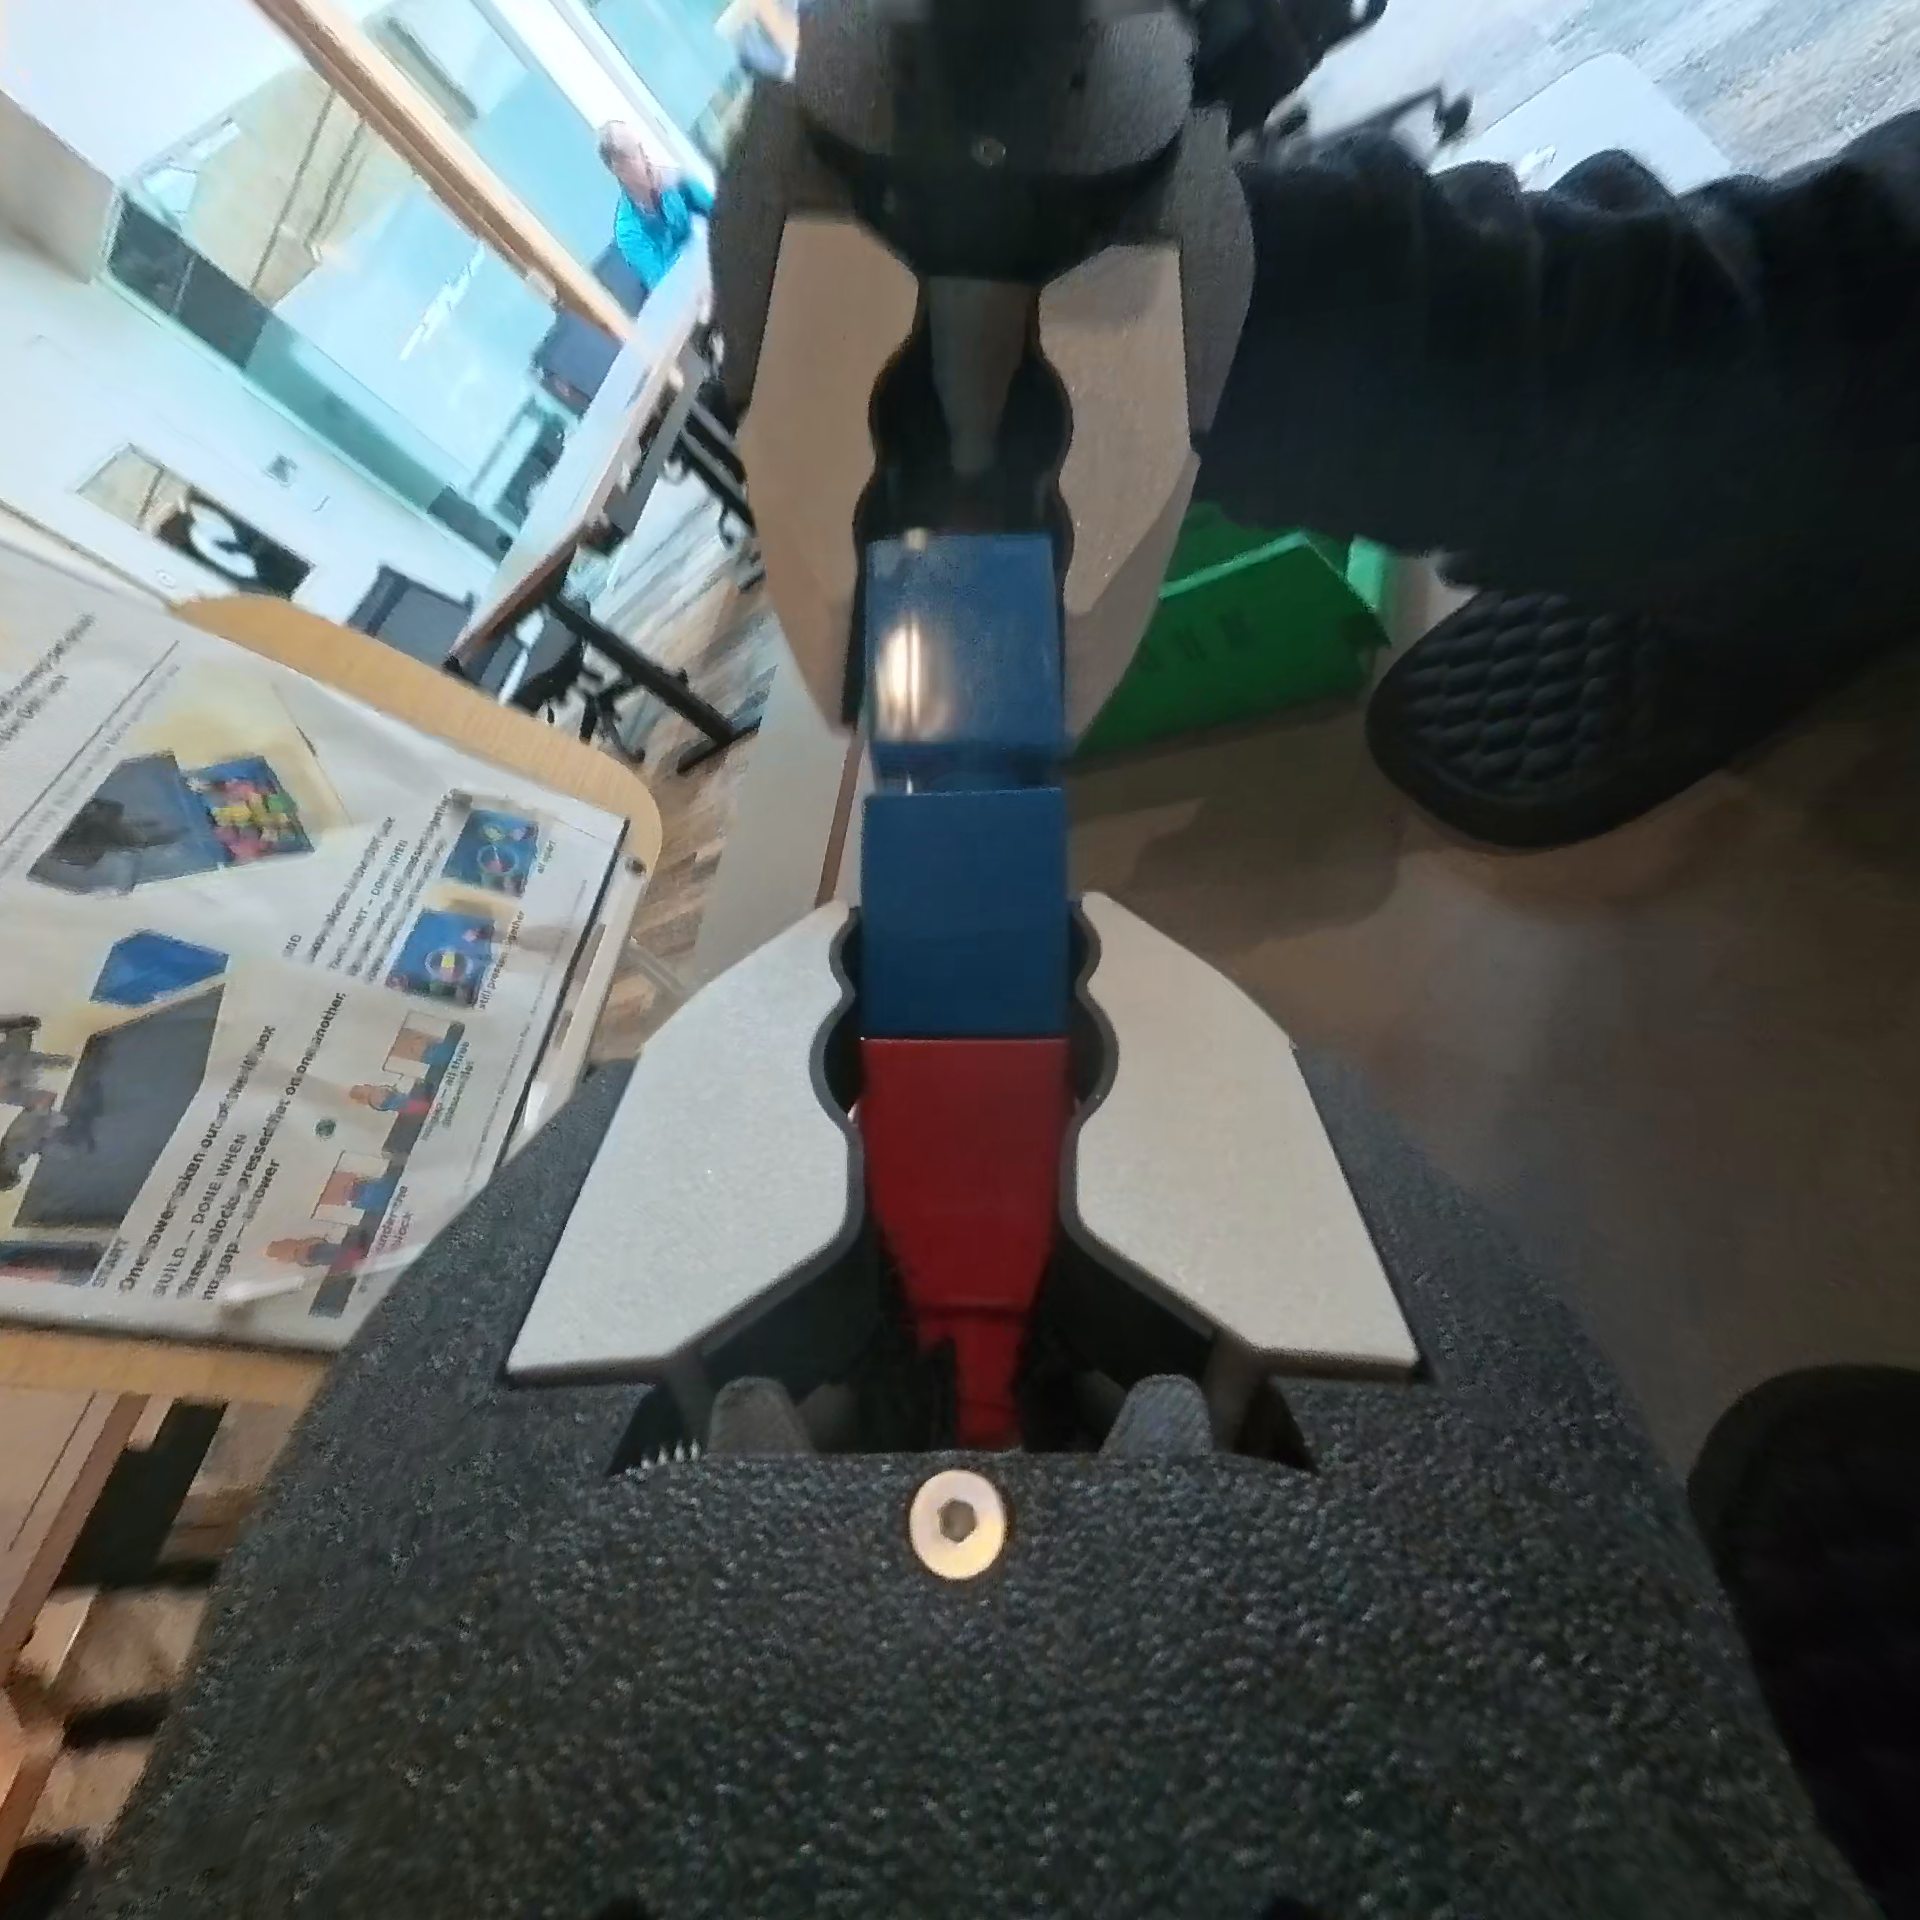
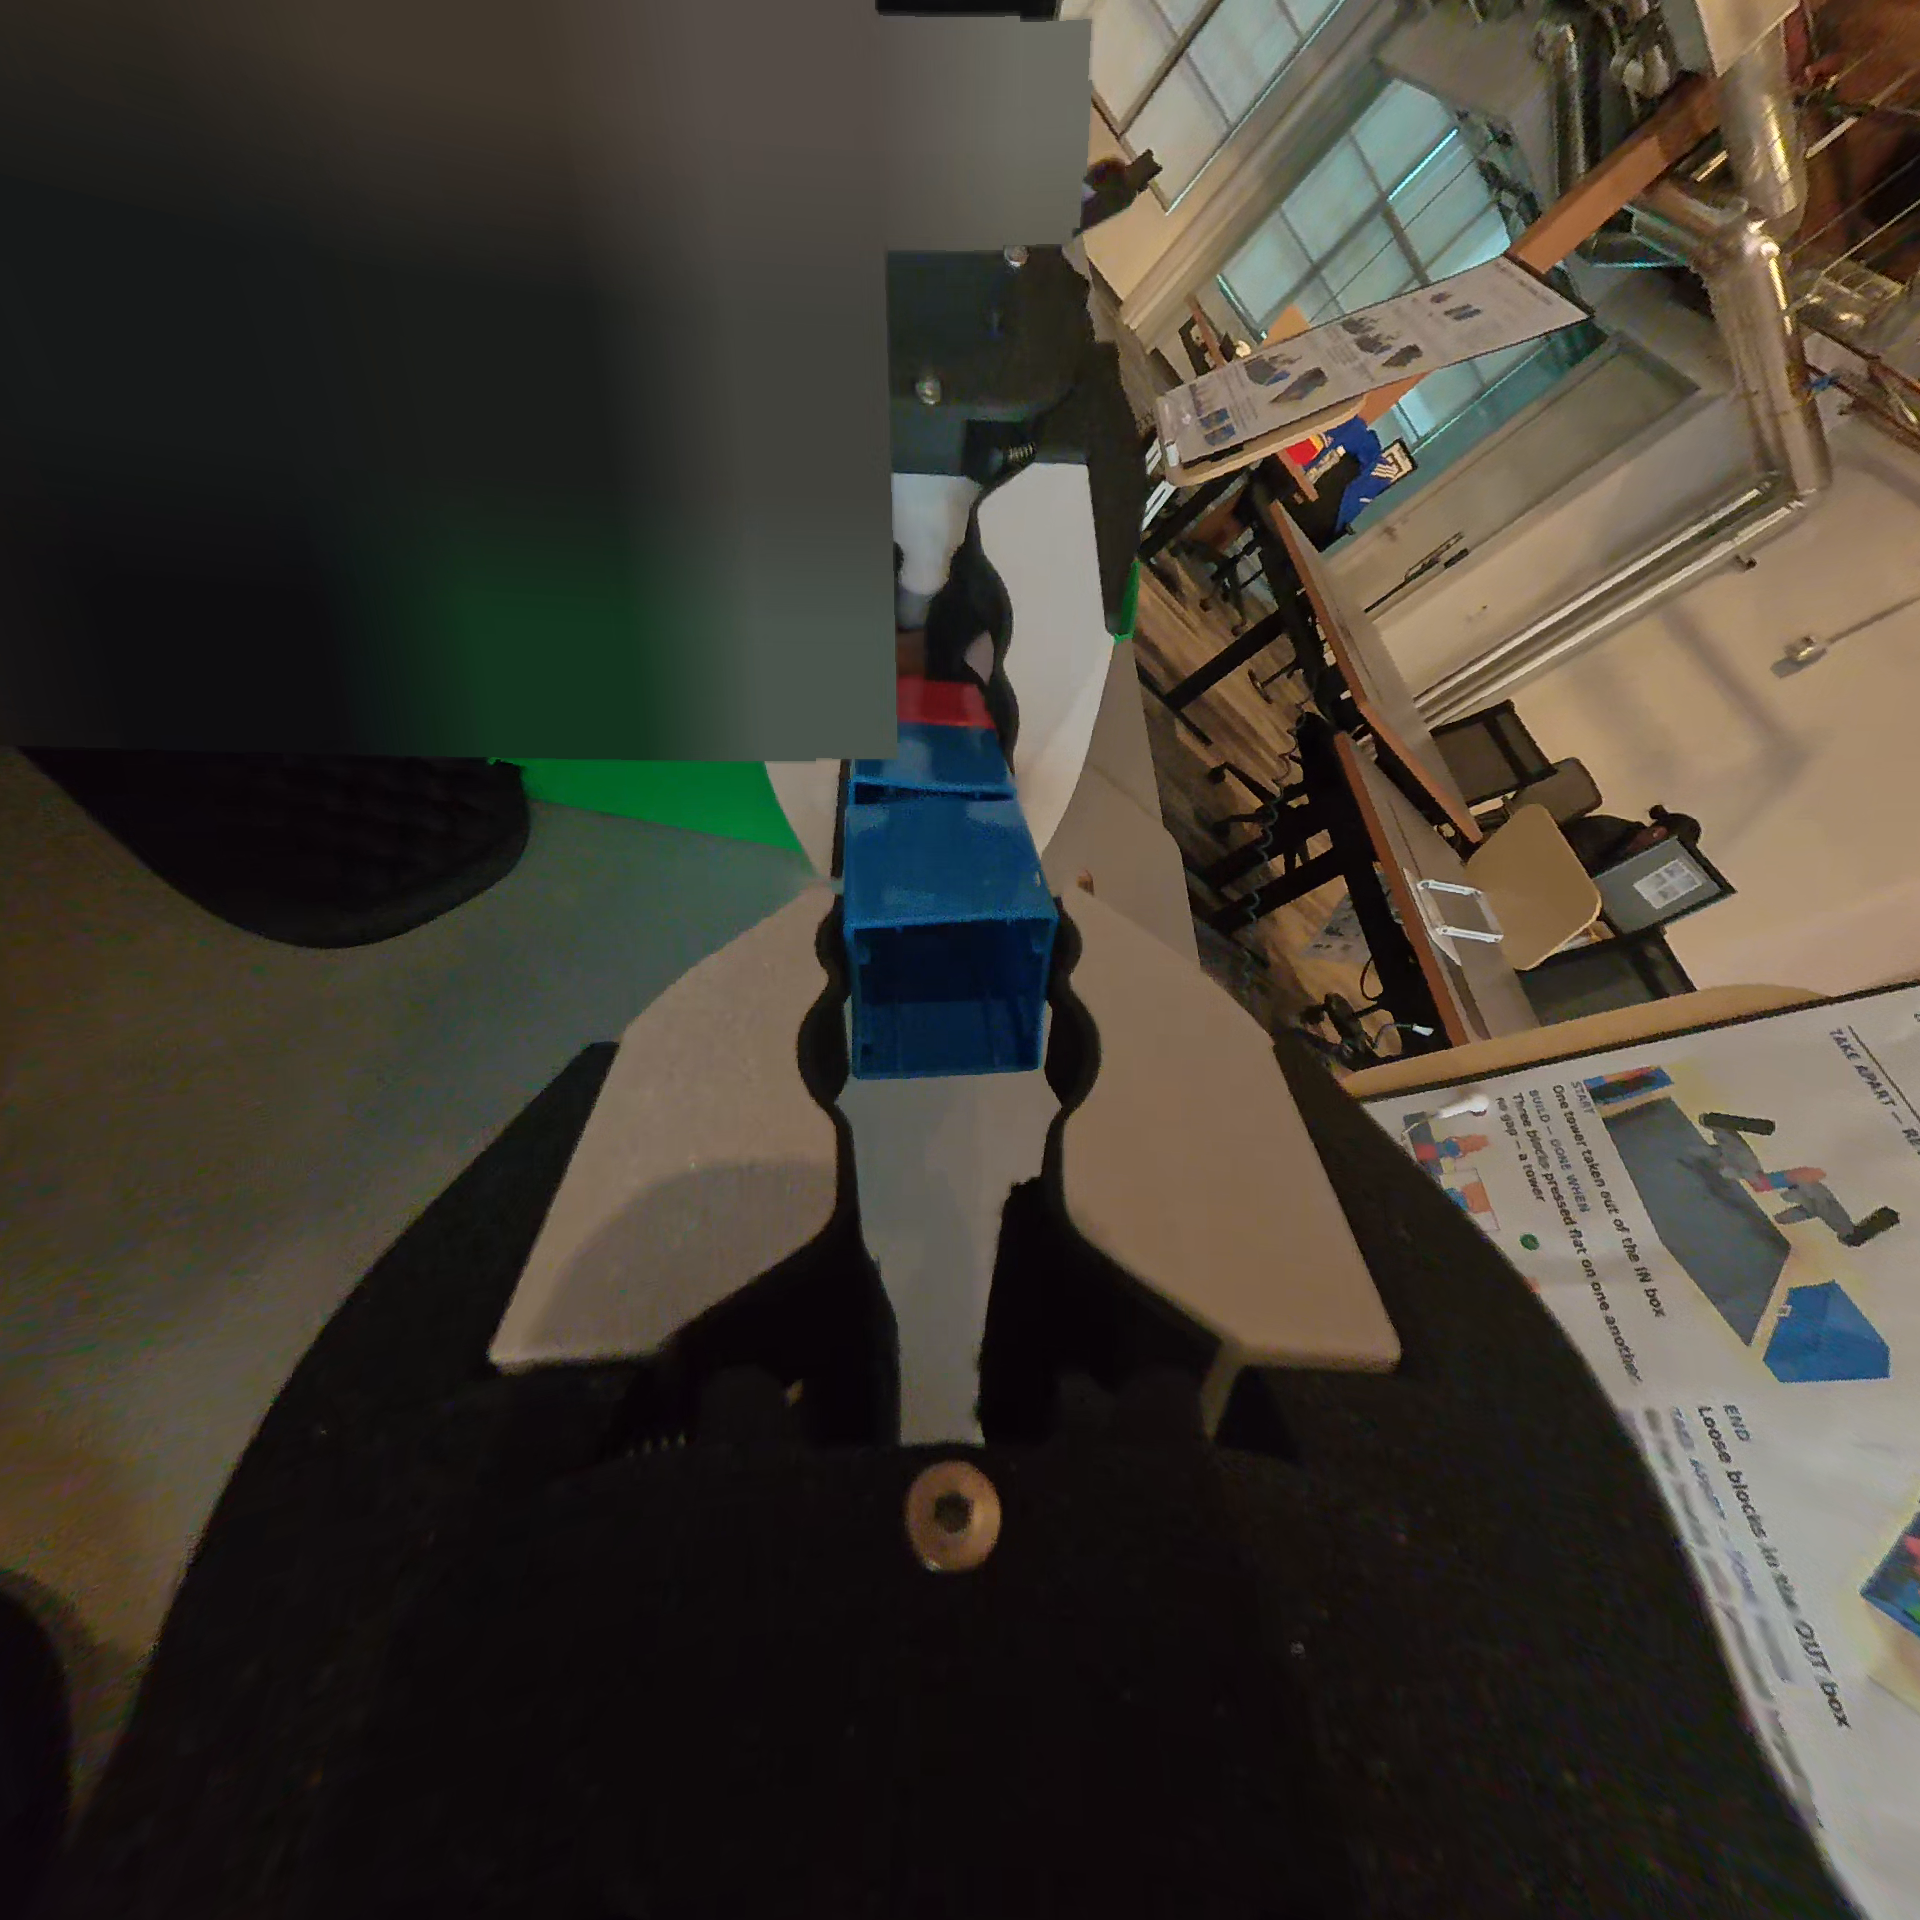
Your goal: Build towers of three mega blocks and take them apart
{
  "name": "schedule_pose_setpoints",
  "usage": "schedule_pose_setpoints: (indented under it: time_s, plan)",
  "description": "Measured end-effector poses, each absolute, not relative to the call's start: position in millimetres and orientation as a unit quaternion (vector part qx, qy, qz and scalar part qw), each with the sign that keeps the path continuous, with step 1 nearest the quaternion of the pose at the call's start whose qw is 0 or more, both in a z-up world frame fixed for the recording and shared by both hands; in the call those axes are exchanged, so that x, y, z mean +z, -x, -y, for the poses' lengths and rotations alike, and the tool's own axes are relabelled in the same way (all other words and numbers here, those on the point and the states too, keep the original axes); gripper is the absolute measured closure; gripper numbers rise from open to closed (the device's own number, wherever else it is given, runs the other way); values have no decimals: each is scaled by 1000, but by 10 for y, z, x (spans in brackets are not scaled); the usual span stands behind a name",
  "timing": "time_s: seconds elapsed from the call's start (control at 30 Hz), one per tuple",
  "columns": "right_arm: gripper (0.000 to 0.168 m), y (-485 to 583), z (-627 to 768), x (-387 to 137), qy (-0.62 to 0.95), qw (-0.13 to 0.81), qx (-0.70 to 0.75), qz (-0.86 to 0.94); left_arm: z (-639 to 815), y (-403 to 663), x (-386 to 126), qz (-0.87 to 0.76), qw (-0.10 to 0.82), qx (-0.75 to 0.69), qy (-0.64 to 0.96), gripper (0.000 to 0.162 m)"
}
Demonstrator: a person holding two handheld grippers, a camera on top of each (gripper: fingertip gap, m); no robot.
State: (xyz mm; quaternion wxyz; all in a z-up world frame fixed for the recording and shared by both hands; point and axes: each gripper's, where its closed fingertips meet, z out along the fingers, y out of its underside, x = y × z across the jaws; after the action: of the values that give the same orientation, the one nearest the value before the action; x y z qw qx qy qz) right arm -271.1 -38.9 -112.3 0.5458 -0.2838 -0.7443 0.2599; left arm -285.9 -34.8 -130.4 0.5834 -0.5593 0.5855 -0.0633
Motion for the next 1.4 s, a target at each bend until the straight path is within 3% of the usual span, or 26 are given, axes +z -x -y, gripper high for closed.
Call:
schedule_pose_setpoints:
  time_s: [0.03,0.17,0.27,0.43,0.57,0.73,1.23,1.4]
  plan:
    - [134,2657,332,-1099,292,553,248,740,307,2940,-1341,-581,575,-45,574,126]
    - [134,2028,-90,-769,362,619,234,656,219,3477,-1247,-508,609,-21,609,126]
    - [134,1254,-673,-817,510,636,131,565,344,3601,-1066,-487,646,-37,586,126]
    - [134,-61,-1239,-1570,771,507,48,382,341,3713,-1045,-474,651,-11,593,126]
    - [133,-454,-1397,-2237,876,380,52,293,313,3677,-1080,-480,644,-5,596,126]
    - [133,-185,-1452,-2864,908,253,106,316,271,3639,-1142,-489,628,9,605,126]
    - [133,-41,-1634,-3317,925,192,84,316,238,3627,-1179,-494,619,27,610,126]
    - [133,-124,-1439,-3413,939,126,82,309,241,3638,-1171,-492,620,28,610,126]
